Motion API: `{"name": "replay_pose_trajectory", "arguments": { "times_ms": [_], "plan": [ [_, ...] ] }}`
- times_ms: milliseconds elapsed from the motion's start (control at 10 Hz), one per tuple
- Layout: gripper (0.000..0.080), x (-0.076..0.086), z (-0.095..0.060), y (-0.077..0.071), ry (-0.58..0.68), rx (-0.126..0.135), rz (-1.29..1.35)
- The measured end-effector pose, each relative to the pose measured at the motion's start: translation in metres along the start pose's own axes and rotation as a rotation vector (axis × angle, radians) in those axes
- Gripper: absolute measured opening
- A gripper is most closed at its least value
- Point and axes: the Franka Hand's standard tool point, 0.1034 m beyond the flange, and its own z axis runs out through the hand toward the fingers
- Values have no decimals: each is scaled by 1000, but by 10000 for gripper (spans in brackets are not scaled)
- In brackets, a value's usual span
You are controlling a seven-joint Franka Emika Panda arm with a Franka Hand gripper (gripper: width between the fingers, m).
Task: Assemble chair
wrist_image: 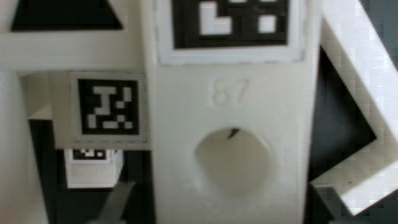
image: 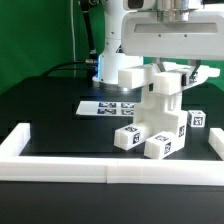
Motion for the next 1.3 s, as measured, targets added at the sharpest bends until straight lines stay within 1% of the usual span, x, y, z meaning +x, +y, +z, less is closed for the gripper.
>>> {"name": "replay_pose_trajectory", "arguments": {
  "times_ms": [900,1000,1100,1300],
  "plan": [
    [289,0,0,-1,3,1,-13],
    [289,3,2,-1,19,7,-12],
    [289,3,8,1,19,-1,-12],
    [289,3,15,2,15,-10,-14]
  ]
}}
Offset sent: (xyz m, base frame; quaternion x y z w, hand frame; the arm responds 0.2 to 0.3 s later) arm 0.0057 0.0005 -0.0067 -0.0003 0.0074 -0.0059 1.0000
